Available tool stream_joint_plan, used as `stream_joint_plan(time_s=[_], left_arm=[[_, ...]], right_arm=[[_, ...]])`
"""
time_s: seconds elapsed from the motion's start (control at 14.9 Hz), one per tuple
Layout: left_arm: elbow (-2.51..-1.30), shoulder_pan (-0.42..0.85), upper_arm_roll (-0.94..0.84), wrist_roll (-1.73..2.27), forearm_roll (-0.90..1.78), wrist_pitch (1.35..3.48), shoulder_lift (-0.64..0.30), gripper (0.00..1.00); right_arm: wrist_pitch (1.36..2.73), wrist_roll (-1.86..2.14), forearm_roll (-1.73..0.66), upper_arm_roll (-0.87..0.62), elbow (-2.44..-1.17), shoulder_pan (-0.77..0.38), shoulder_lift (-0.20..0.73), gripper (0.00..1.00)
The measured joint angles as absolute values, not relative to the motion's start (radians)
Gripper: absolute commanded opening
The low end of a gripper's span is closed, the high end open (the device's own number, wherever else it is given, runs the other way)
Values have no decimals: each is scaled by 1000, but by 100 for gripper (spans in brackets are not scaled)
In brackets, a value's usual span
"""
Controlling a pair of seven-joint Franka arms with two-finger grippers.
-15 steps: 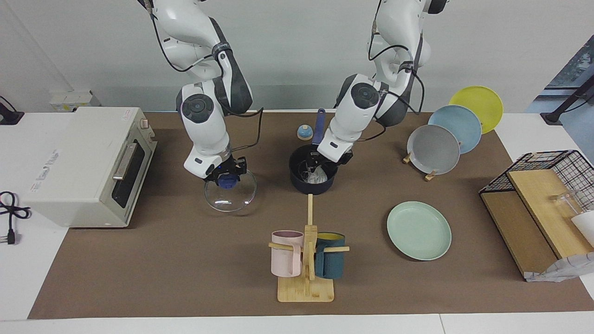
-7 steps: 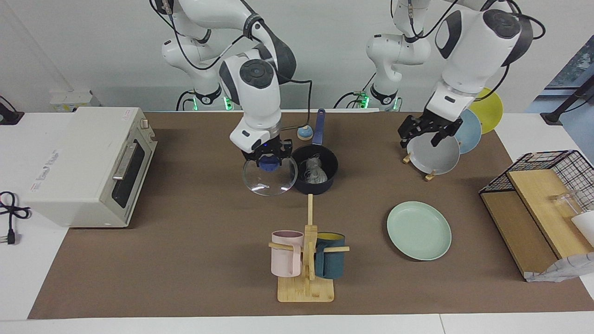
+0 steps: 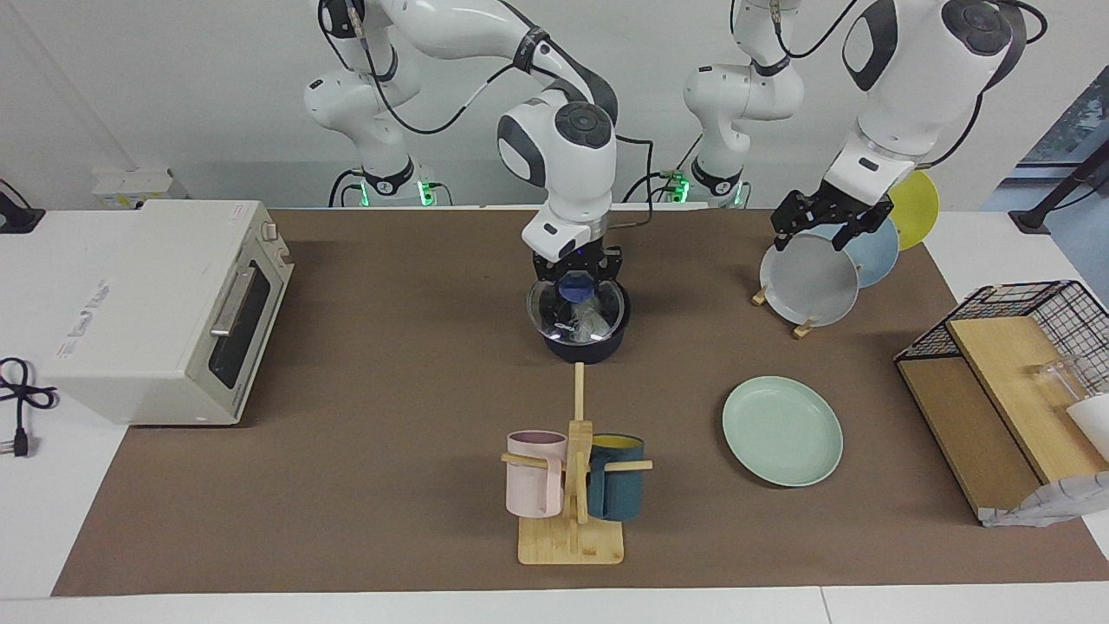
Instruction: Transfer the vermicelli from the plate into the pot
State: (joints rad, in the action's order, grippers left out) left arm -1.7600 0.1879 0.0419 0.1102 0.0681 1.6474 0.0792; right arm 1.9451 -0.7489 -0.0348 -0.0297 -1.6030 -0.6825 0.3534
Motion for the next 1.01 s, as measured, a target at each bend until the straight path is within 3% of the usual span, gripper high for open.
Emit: stream_joint_plan(time_s=[0.47, 1.01], left_arm=[[-1582, 163, -5, 103, -25, 1532, 25, 100], [-1616, 139, -41, 103, -27, 1539, 11, 100]], right_arm=[[1962, -765, -35, -25, -1602, -691, 381, 32], [1962, -786, -35, -26, -1602, -698, 387, 33]])
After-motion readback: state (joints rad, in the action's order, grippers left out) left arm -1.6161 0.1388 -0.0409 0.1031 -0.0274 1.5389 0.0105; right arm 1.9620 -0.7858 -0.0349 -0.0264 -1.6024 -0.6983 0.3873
